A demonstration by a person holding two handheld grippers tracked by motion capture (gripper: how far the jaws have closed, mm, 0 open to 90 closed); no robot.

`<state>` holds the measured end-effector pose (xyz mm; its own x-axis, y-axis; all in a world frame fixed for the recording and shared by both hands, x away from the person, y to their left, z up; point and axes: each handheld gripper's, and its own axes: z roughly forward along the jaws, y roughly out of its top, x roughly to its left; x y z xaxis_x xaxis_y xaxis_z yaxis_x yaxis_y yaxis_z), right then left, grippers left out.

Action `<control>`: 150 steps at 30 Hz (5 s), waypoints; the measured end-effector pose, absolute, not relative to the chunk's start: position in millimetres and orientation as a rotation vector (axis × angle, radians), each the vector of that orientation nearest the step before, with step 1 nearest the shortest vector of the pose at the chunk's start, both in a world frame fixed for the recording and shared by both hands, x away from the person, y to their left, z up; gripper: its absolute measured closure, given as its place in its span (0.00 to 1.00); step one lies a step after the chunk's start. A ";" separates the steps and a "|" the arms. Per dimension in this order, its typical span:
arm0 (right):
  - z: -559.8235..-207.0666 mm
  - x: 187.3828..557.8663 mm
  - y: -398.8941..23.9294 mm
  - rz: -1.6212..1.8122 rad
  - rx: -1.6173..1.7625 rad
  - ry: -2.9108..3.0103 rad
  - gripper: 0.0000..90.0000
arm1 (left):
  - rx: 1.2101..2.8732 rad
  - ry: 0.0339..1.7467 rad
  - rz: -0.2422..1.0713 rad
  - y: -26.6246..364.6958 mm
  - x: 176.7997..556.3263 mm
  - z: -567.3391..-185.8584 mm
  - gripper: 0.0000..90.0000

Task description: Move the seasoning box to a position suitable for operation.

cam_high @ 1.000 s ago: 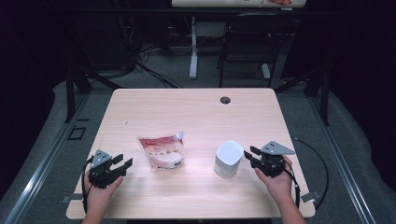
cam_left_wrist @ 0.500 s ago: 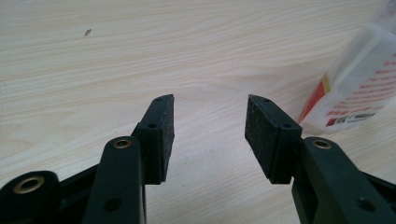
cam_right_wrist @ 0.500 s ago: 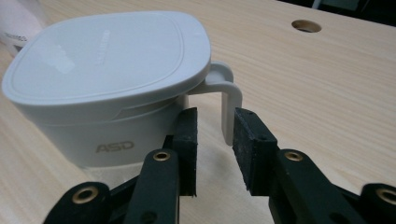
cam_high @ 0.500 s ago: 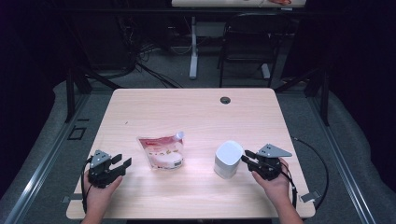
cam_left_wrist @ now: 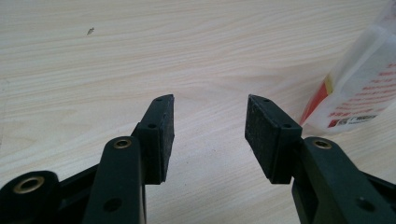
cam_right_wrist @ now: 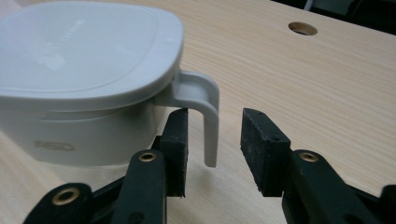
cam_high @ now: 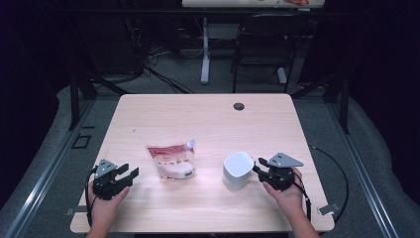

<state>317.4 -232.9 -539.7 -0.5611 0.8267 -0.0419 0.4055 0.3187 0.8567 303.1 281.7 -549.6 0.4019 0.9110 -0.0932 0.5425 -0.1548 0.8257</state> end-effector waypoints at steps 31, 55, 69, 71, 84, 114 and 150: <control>-545.9 317.7 -222.3 1.105 1.111 2.120 0.92 | 1.815 1.267 0.562 282.9 303.2 -549.3 0.58; -544.0 295.6 -244.8 1.006 1.249 2.001 0.93 | 1.833 1.235 0.549 274.7 307.3 -548.7 0.58; -544.0 280.6 -250.0 1.053 1.284 2.011 0.93 | 1.844 1.223 0.530 271.4 306.4 -548.7 0.57; -543.8 278.9 -250.3 1.054 1.293 2.010 0.92 | 1.841 1.224 0.530 271.5 306.3 -548.6 0.57; -542.4 271.5 -260.9 1.174 1.324 2.028 0.86 | 1.831 1.219 0.498 273.2 306.7 -549.3 0.57; -483.4 295.5 -268.9 1.316 1.326 2.025 0.92 | 1.840 1.251 0.487 275.0 307.1 -552.7 0.61; -469.9 303.0 -242.2 1.106 1.359 2.185 1.00 | 1.853 1.246 0.469 272.9 306.3 -552.7 0.65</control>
<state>303.0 -242.2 -469.9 -0.4849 0.8674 0.1115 0.6033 0.2394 0.7607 306.3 272.9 -552.7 0.4375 0.8886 -0.1381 0.5771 -0.1597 0.8009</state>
